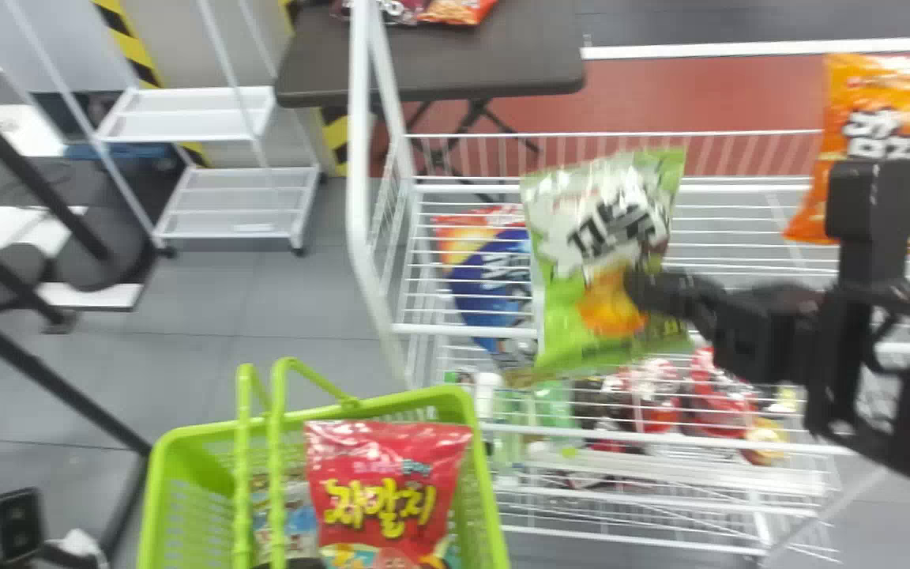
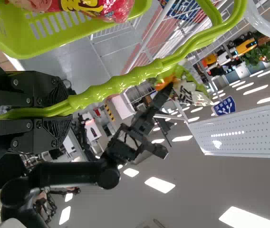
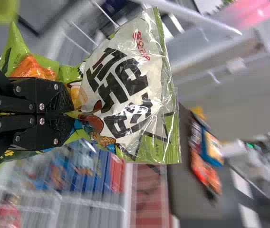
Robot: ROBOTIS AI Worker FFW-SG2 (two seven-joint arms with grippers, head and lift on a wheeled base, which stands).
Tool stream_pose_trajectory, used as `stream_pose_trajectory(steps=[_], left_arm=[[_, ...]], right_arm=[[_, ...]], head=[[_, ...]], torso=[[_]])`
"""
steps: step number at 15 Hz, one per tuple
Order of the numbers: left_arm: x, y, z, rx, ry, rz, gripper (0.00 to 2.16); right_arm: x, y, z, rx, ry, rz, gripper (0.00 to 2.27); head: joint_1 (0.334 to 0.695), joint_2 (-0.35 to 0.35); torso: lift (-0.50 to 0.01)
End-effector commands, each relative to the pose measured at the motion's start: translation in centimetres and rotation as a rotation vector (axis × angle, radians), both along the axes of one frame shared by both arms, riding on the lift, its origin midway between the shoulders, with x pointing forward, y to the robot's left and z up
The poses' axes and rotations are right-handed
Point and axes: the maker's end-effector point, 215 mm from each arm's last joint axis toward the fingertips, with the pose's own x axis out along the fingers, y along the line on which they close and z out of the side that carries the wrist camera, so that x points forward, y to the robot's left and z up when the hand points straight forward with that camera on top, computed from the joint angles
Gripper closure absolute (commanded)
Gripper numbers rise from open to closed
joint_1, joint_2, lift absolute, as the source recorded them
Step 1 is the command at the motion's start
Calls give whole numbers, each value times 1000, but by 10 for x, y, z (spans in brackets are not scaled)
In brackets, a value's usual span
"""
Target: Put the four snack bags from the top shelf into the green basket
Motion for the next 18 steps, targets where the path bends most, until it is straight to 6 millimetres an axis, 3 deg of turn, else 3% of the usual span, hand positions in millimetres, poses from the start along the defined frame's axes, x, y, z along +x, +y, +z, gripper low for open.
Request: stream_pose_trajectory(steps=[1,3,5,8,11,13,18], left_arm=[[-1,-3,3,-16,6,-8,2148],[-1,-4,3,-19,7,-11,2148],[-1,-7,4,-23,5,-16,2148],[-2,-13,6,-30,5,-27,2148],[-4,-22,7,-43,8,-49,2148],[-4,-28,10,-51,8,-64,2148],[-6,-38,11,-63,11,-93,2148]], right_arm=[[-68,51,-23,27,176,173,2246],[-102,85,-25,31,241,293,2246],[-128,120,-26,32,292,412,2246],[-145,158,-40,44,358,500,2246],[-153,181,-78,3,445,544,2246],[-143,197,-93,-1,449,530,2246],[-127,234,-102,11,436,551,2246]], head=[[695,248],[695,350],[695,350],[695,350],[695,350],[695,350],[695,350]], torso=[[0],[0],[0],[0],[0],[0],[0]])
